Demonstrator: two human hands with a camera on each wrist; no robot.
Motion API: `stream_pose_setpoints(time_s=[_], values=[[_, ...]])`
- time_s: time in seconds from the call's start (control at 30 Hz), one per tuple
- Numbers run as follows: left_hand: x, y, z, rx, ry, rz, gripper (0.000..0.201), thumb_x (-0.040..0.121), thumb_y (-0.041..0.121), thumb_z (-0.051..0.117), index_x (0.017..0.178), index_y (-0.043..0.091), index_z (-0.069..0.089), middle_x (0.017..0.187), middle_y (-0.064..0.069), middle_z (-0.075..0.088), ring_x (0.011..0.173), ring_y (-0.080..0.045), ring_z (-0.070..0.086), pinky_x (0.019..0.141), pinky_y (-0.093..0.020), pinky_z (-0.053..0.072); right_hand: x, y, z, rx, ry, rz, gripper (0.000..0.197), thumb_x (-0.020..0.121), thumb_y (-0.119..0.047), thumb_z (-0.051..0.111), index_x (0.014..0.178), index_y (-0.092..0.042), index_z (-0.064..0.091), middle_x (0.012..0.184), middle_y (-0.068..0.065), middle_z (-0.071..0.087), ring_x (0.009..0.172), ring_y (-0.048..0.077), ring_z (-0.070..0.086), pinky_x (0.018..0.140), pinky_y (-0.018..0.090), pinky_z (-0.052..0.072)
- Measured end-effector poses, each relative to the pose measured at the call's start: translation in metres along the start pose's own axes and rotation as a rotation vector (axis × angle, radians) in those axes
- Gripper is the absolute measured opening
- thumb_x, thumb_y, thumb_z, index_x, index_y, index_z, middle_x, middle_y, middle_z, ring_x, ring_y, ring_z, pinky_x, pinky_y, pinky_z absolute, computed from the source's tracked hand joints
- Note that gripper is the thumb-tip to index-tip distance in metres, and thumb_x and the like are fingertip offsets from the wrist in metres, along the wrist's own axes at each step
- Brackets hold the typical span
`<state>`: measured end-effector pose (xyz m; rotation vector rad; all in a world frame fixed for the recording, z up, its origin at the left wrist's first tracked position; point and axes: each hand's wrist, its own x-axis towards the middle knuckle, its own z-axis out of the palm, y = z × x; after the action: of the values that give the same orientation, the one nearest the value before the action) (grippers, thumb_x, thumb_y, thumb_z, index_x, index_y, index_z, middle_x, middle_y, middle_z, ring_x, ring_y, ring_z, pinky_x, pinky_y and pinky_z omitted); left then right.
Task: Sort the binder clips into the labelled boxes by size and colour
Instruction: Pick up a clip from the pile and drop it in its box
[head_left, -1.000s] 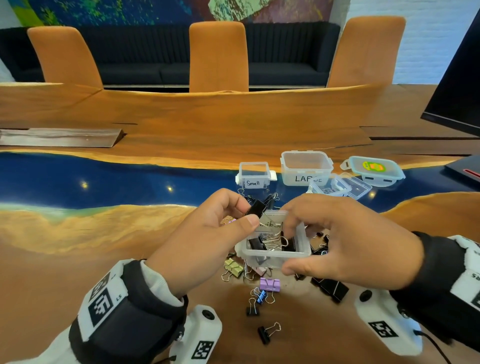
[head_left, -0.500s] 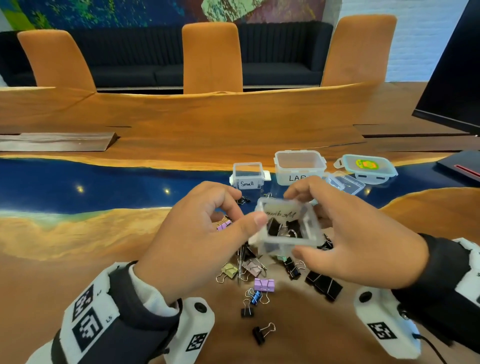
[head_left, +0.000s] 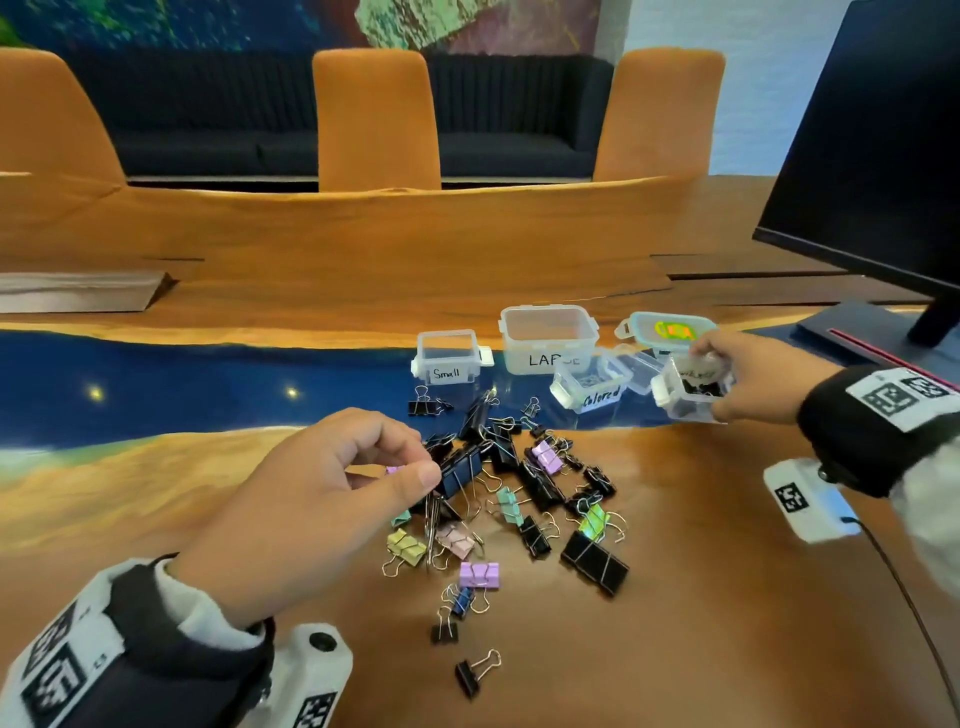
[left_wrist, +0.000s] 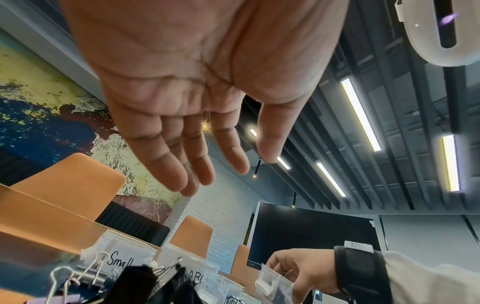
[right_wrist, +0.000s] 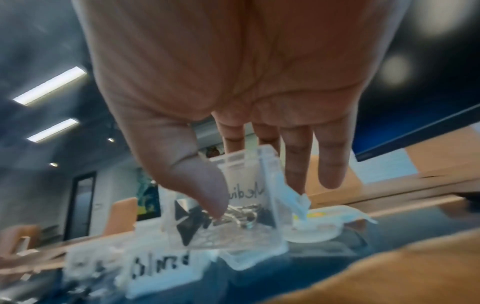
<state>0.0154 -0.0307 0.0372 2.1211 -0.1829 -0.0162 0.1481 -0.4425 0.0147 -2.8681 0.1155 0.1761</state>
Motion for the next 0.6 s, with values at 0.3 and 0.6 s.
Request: stream_pose_setpoints(time_s=[0.3,0.6], values=[[0.009,-0.022,-0.007,0.05,-0.186,-0.095,0.017,0.075,0.026,0.087,0.085,0.022,0.073,0.07,0.008,0.069,0.06,-0.008,0.057,0.06,-0.018,0.048,-0.01,-0.017,-0.004,-0.101,0.061,-0.047,0.086,0.069,-0.031,0.085,0.144,-0.03,0.044,0.141,0.01,0.045,0.121,0.028,0.051,0.098,0.041,0.046],[0.002,-0.027,0.026,0.579,-0.545,-0.078,0.023,0.08,0.047,0.078,0.098,0.038,0.066,0.084,0.012,0.07,0.078,-0.005,0.066,0.081,-0.035,0.058,-0.102,-0.118,0.005,0.398,0.095,-0.349,0.055,0.072,-0.058,0.072,0.123,-0.048,0.054,0.132,-0.016,0.049,0.123,0.007,0.047,0.102,0.038,0.043]])
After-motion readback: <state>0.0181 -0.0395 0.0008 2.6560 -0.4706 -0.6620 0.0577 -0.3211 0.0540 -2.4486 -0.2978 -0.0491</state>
